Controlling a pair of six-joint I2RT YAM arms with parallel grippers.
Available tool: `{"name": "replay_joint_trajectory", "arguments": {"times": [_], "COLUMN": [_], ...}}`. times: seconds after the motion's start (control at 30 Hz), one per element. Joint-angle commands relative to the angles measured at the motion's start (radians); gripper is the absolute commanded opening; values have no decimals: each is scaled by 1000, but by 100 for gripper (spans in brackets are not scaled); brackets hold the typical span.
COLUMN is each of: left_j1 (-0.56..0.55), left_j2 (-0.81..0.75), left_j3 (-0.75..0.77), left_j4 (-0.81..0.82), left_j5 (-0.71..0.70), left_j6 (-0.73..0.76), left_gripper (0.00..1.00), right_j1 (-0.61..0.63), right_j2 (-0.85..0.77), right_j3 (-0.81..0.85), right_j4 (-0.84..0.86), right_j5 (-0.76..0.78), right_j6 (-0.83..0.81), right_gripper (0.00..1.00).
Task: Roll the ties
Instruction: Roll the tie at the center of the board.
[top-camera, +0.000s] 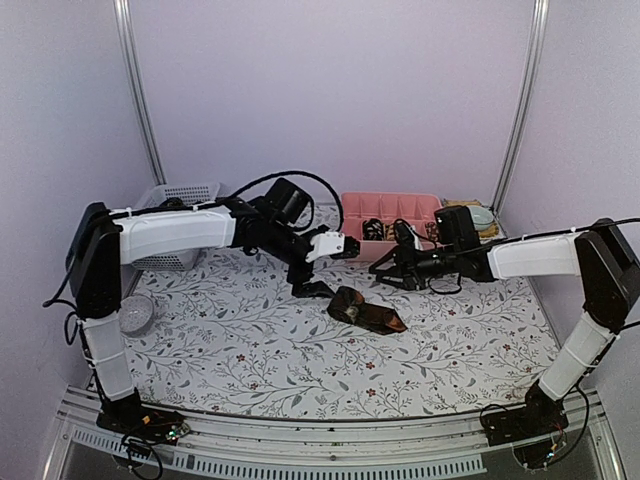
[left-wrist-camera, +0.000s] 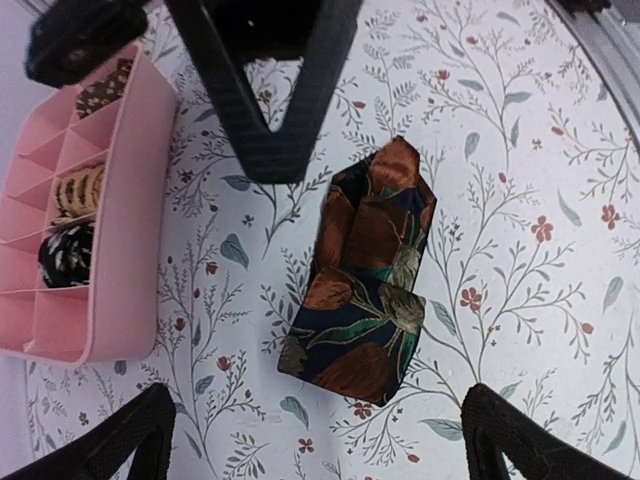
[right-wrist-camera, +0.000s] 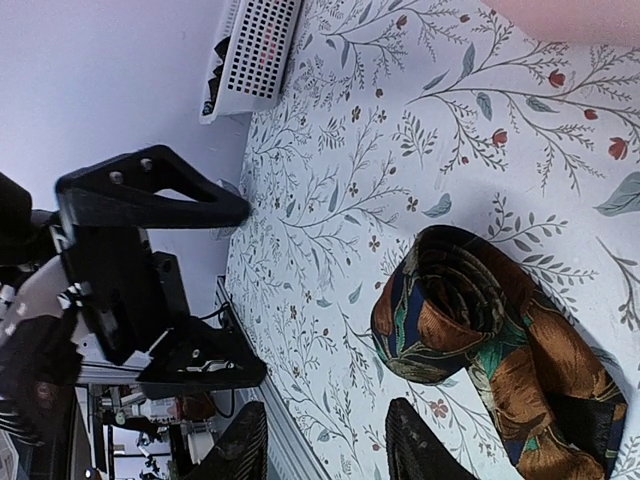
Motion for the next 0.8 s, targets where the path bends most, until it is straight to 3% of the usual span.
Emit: {"name": "replay_joint_trajectory", "arguments": {"times": [0.0, 0.53, 0.77], "left_j1": [-4, -43, -45], "left_j2": [162, 234, 277], "left_j3": [98, 61, 97], "left_j4": [-238, 25, 3], "left_j5": [40, -139, -135], "left_j6": [207, 194, 222], "left_gripper": [100, 100, 100], "right_j1": [-40, -66, -49], "right_j2": [19, 122, 174], "right_j3": [-22, -135, -163], "right_j4": [-3, 103, 139], "right_j5": [-46, -84, -89], "right_j6": [-13, 3, 10], "right_gripper": [40, 36, 35]}}
